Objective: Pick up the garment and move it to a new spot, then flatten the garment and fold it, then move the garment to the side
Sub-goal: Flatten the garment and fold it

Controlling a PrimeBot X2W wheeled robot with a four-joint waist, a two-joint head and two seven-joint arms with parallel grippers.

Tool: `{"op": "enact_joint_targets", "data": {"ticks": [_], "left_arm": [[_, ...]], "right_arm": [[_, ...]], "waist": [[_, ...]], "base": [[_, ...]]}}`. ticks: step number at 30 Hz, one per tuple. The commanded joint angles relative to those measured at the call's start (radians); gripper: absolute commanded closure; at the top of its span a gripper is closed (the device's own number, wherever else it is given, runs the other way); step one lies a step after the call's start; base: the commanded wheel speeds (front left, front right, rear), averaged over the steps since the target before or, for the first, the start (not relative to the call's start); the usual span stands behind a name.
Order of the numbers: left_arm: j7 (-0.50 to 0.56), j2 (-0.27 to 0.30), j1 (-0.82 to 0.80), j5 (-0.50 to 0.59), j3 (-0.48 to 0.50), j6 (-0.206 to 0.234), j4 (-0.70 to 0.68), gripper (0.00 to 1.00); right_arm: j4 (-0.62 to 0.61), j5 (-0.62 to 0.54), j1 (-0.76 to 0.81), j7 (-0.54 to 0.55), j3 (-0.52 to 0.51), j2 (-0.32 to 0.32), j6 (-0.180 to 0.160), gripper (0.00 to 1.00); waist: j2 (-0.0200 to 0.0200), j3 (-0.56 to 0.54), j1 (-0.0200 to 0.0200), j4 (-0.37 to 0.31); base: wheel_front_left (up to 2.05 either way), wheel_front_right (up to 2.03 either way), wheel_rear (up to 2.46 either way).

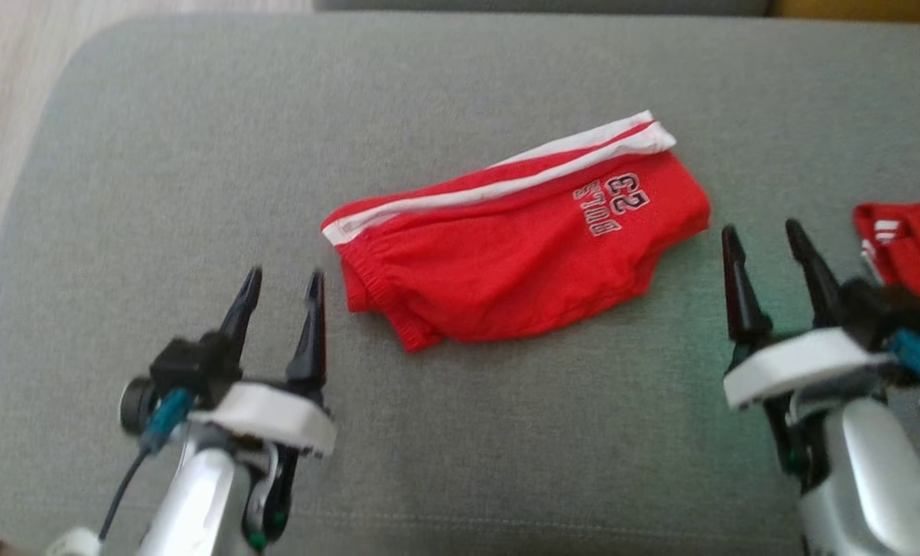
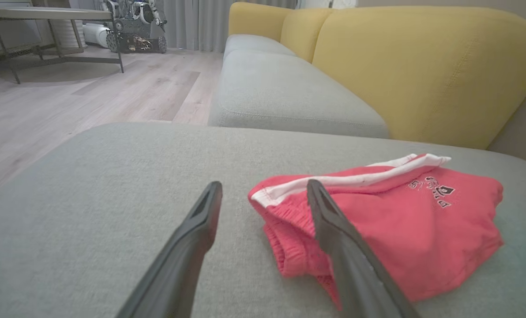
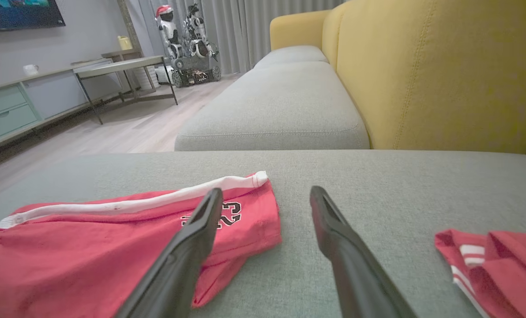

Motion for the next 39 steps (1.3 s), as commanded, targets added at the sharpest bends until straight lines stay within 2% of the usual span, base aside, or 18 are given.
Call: {"op": "enact_joint_targets", "data": {"ticks": [1,11,16,19,20,21,22,28,34,39], "left_arm": [[-0.009,0.003,-0.076,0.012,0.029,-0.007,-0.039,0.0],[-0.009,-0.024,-0.157,0.027,0.018,-0.034,-0.039,0.0],[-0.009,-0.034,-0.168,0.031,0.018,-0.043,-0.031,0.0],[-0.009,-0.036,-0.169,0.033,0.02,-0.045,-0.028,0.0],[-0.009,-0.037,-0.169,0.034,0.021,-0.046,-0.028,0.0],[-0.009,-0.038,-0.168,0.034,0.023,-0.046,-0.027,0.0],[-0.009,-0.039,-0.166,0.036,0.025,-0.046,-0.027,0.0],[-0.009,-0.042,-0.155,0.044,0.036,-0.051,-0.02,0.0],[-0.009,-0.042,-0.128,0.052,0.051,-0.053,-0.019,0.0],[-0.009,-0.043,-0.107,0.057,0.058,-0.057,-0.018,0.0]], "right_arm": [[-0.004,-0.005,-0.092,0.006,0.013,-0.011,-0.001,0.0],[0.338,-0.026,-0.347,0.059,-0.019,-0.026,-0.001,0.0],[0.507,-0.027,-0.414,0.107,-0.036,-0.017,-0.001,0.0],[0.553,-0.012,-0.43,0.125,-0.037,-0.01,-0.001,0.0],[0.572,-0.007,-0.435,0.134,-0.033,-0.008,-0.001,0.27],[0.585,0.003,-0.438,0.136,-0.028,-0.005,-0.001,0.81],[0.595,0.012,-0.44,0.136,-0.022,-0.002,-0.001,1.0],[0.596,0.071,-0.409,0.087,0.004,0.007,-0.001,1.0],[0.539,0.121,-0.294,0.034,0.012,0.011,-0.001,1.0],[0.454,0.147,-0.163,0.025,-0.043,0.012,-0.001,1.0]], "waist": [[-0.0001,0.044,0.0001,0.027],[-0.0001,0.143,0.0001,0.079],[-0.0001,0.155,0.0001,0.089],[-0.0001,0.156,0.0001,0.088],[-0.0001,0.155,0.0001,0.087],[-0.0001,0.153,0.0001,0.086],[-0.0001,0.151,0.0001,0.082],[-0.0001,0.125,0.0001,0.061],[-0.0001,0.089,0.0001,0.034],[-0.0001,0.071,0.0001,0.023]], "base": [[0.0,0.0,0.0],[0.0,0.0,0.0],[0.0,0.0,0.0],[0.0,0.0,0.0],[0.0,0.0,0.0],[0.0,0.0,0.0],[0.0,0.0,0.0],[0.0,0.0,0.0],[0.0,0.0,0.0],[0.0,0.0,0.0]]}}
